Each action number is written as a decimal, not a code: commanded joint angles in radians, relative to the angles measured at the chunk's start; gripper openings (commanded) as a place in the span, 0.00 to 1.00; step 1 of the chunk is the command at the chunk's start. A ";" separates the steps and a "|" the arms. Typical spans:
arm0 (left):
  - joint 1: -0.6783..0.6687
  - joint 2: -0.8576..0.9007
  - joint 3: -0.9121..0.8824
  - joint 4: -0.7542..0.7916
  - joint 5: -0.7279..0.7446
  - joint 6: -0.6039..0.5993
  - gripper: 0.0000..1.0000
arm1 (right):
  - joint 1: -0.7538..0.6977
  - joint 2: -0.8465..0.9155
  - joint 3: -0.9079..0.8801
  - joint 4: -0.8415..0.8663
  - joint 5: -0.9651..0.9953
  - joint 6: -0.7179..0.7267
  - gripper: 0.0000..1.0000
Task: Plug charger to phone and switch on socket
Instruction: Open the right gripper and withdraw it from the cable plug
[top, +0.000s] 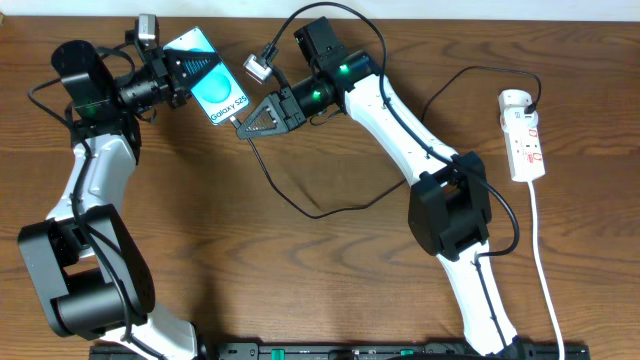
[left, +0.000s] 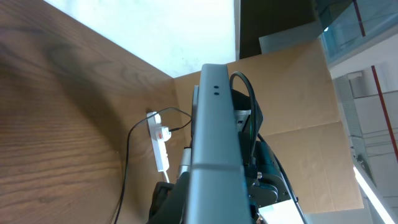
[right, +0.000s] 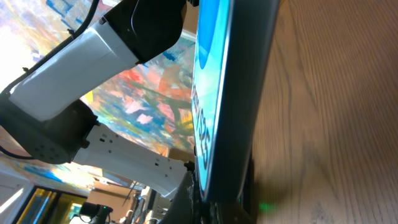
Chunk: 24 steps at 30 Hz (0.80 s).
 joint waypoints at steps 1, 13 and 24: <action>-0.004 0.000 0.002 0.009 0.028 0.020 0.07 | -0.005 -0.007 0.003 0.002 -0.018 0.008 0.01; -0.004 0.000 0.002 0.009 0.028 0.019 0.07 | -0.012 -0.007 0.003 0.002 -0.003 0.008 0.01; -0.004 0.000 0.002 0.009 0.028 0.019 0.07 | -0.019 -0.007 0.003 0.002 -0.003 0.008 0.01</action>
